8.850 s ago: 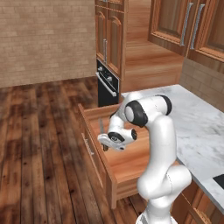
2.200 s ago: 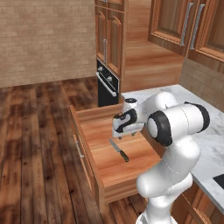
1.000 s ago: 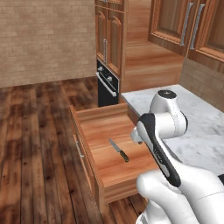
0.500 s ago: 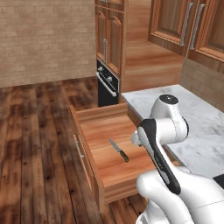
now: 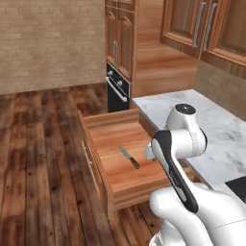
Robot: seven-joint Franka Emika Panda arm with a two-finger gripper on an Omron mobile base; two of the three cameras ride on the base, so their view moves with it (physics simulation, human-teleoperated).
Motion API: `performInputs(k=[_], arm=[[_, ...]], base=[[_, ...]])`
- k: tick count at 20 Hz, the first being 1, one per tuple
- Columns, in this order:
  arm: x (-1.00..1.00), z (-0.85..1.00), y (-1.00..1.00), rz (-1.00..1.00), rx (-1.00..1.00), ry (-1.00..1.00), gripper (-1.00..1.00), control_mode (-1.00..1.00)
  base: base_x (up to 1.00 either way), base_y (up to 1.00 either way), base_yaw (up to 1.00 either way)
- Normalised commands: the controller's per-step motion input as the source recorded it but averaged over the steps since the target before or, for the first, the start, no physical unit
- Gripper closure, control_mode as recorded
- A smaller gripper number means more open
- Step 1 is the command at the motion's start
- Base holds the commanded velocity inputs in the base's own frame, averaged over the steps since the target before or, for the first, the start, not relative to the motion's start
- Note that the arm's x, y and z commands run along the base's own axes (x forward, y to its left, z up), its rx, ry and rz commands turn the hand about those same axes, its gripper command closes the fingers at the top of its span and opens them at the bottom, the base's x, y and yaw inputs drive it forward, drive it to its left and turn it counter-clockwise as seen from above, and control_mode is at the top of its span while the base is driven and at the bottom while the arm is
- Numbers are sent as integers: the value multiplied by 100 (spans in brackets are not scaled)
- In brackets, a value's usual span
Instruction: Pick up the metallic utensils from the counter and place them in the open drawer. Make sure not to pick up any wooden utensils.
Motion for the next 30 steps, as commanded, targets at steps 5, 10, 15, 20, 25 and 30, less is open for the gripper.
performInputs(k=[5,10,15,20,25,30], arm=[[0,0,0,0,0,0,-100,100],[0,0,0,0,0,0,-100,100],[0,0,0,0,0,0,-100,100],[0,0,0,0,0,0,-100,100],[0,0,0,0,0,0,-100,100],[0,0,0,0,0,0,-100,100]], base=[[-100,87,25],[-74,80,32],[4,66,71],[41,31,81],[90,16,60],[100,-2,33]])
